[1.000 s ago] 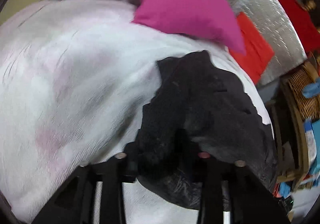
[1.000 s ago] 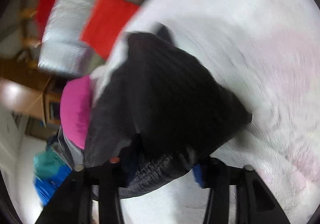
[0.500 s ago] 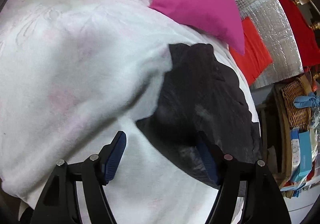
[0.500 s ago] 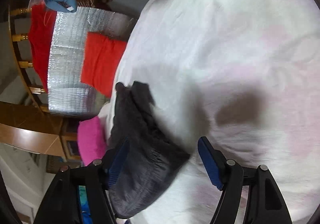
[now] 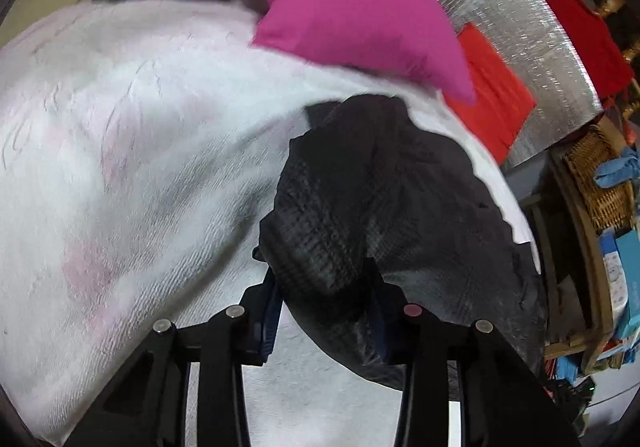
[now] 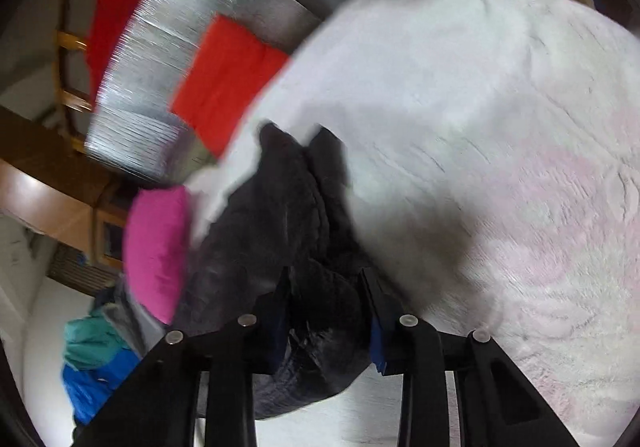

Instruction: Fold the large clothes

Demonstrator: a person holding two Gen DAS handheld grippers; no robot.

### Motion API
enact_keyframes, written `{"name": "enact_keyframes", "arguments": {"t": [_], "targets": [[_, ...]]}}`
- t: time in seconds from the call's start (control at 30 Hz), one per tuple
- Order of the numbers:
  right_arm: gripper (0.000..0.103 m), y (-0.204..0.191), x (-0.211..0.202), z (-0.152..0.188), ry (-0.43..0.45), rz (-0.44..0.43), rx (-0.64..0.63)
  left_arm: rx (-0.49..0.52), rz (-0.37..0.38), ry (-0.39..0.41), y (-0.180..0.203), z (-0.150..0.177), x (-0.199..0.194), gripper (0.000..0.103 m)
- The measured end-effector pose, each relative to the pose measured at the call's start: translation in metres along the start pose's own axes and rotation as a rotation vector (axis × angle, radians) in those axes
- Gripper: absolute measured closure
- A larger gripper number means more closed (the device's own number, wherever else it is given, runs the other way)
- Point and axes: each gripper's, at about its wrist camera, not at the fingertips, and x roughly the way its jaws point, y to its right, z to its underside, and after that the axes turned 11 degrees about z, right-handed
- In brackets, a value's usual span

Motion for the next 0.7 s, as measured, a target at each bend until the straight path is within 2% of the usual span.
{"name": "enact_keyframes", "arguments": {"t": [0.03, 0.1, 0.17, 0.2, 0.3, 0.4, 0.5, 0.57, 0.6, 0.7], "targets": [[0.061, 0.007, 0.003, 0.0, -0.022, 0.009, 0.019, -0.029, 0.002, -0.008, -0.004, 0.001, 0.001, 0.057], [0.055, 0.014, -0.003, -0.001, -0.032, -0.018, 0.051, -0.064, 0.013, -0.009, -0.008, 0.001, -0.005, 0.053], [0.041, 0.019, -0.014, -0.002, -0.015, -0.043, 0.069, -0.071, 0.005, -0.02, -0.009, 0.002, -0.013, 0.048], [0.039, 0.022, -0.022, -0.001, 0.013, -0.048, 0.079, -0.069, -0.006, -0.016, -0.009, 0.002, -0.019, 0.045], [0.038, 0.022, -0.052, -0.001, 0.124, -0.065, 0.058, -0.034, -0.034, 0.04, -0.005, 0.0, -0.036, 0.043], [0.039, 0.013, -0.072, 0.002, 0.197, -0.15, -0.011, 0.054, -0.146, 0.193, 0.002, -0.004, -0.065, 0.041], [0.054, -0.011, -0.074, 0.014, 0.207, -0.168, -0.144, 0.136, -0.171, 0.27, 0.015, -0.003, -0.078, 0.036], [0.062, -0.023, -0.066, 0.021, 0.178, -0.148, -0.193, 0.203, -0.182, 0.268, 0.026, 0.001, -0.074, 0.034], [0.063, -0.029, -0.058, 0.025, 0.155, -0.115, -0.208, 0.242, -0.185, 0.25, 0.031, 0.004, -0.07, 0.033], [0.063, -0.034, -0.03, 0.028, 0.073, -0.014, -0.2, 0.344, -0.231, 0.137, 0.044, 0.01, -0.041, 0.03]]}}
